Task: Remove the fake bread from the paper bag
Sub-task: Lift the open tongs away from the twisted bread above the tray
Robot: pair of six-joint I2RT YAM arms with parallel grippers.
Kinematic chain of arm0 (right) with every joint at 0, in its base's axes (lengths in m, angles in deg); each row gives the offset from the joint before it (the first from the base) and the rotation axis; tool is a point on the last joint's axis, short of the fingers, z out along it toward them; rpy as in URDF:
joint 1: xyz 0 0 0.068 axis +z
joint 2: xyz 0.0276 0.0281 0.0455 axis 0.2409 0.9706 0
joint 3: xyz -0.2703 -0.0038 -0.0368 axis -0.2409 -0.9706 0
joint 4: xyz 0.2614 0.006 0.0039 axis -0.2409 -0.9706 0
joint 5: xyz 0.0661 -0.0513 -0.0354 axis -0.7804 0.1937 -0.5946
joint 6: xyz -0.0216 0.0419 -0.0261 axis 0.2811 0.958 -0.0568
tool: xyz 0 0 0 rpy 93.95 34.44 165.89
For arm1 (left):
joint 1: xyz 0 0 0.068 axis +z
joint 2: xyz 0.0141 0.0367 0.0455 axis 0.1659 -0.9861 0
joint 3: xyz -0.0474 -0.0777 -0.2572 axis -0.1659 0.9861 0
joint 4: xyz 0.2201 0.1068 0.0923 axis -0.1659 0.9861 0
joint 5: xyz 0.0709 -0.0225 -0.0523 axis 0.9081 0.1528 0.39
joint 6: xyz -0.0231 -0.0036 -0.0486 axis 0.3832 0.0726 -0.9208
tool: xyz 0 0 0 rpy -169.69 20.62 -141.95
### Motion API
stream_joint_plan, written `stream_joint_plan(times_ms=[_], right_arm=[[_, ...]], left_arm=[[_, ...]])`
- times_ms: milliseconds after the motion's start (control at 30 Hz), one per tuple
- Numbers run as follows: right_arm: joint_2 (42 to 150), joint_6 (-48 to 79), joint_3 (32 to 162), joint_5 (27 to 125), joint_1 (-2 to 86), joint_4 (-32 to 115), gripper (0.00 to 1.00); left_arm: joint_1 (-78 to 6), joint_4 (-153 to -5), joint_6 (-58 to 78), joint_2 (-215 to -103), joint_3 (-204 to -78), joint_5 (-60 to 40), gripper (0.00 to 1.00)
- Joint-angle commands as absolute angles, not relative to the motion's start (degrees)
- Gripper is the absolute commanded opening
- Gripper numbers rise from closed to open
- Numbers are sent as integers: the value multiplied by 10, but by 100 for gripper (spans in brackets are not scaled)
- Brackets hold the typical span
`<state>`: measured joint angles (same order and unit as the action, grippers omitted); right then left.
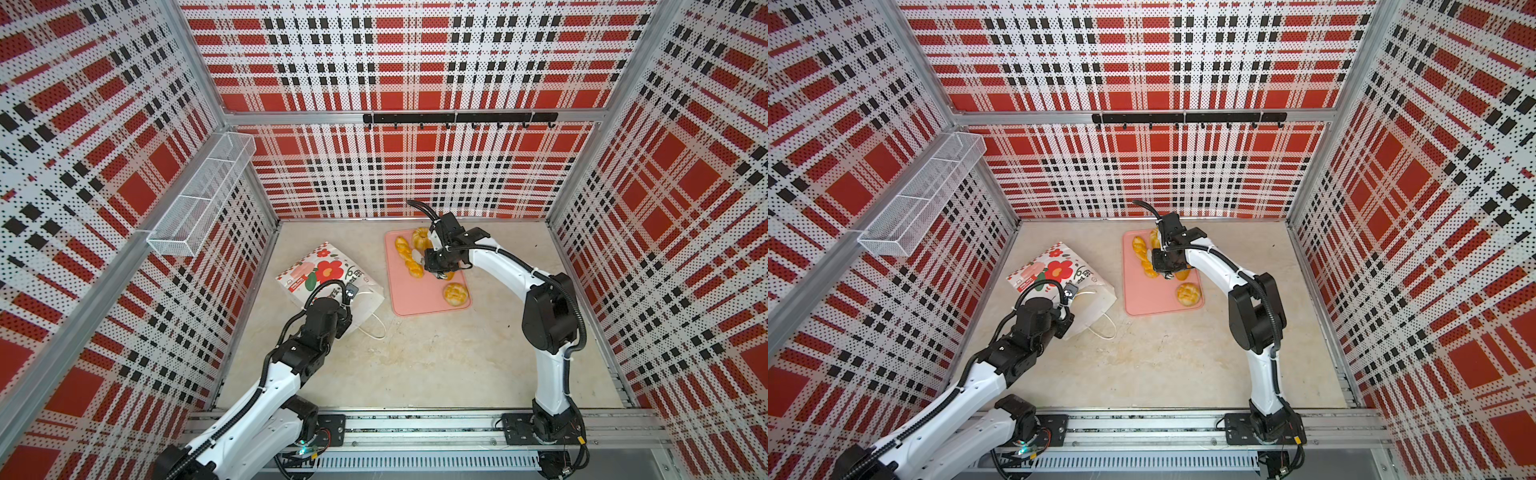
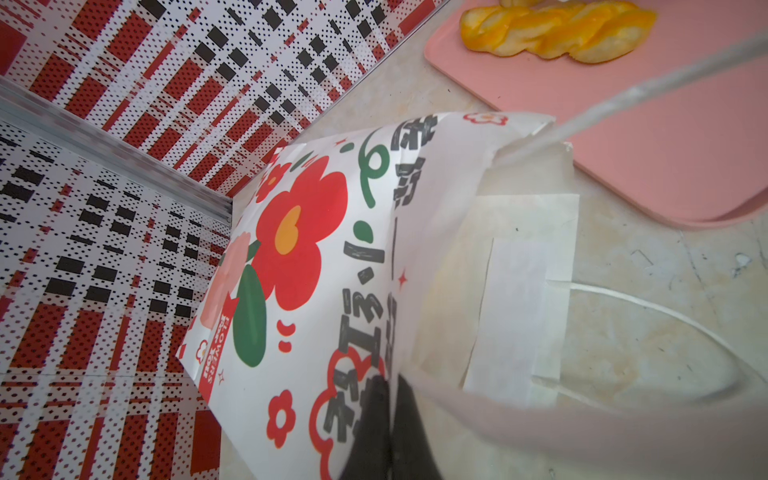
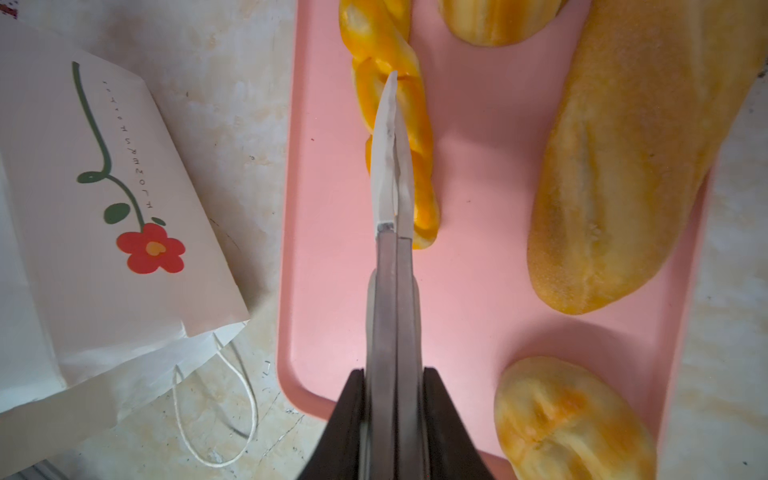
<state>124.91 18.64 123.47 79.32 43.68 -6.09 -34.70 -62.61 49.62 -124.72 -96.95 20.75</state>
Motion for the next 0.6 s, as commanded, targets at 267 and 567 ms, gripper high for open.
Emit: stream_joint_plan(times_ms=[267,567], right_arm=[[1296,147,1288,817,432,-78,14],[1324,169,1307,774,432,-51,13]], left_arm=[[-366,-631,507,-1257,-968,199,0],[-368,-632,510,-1260,-968,200,0]])
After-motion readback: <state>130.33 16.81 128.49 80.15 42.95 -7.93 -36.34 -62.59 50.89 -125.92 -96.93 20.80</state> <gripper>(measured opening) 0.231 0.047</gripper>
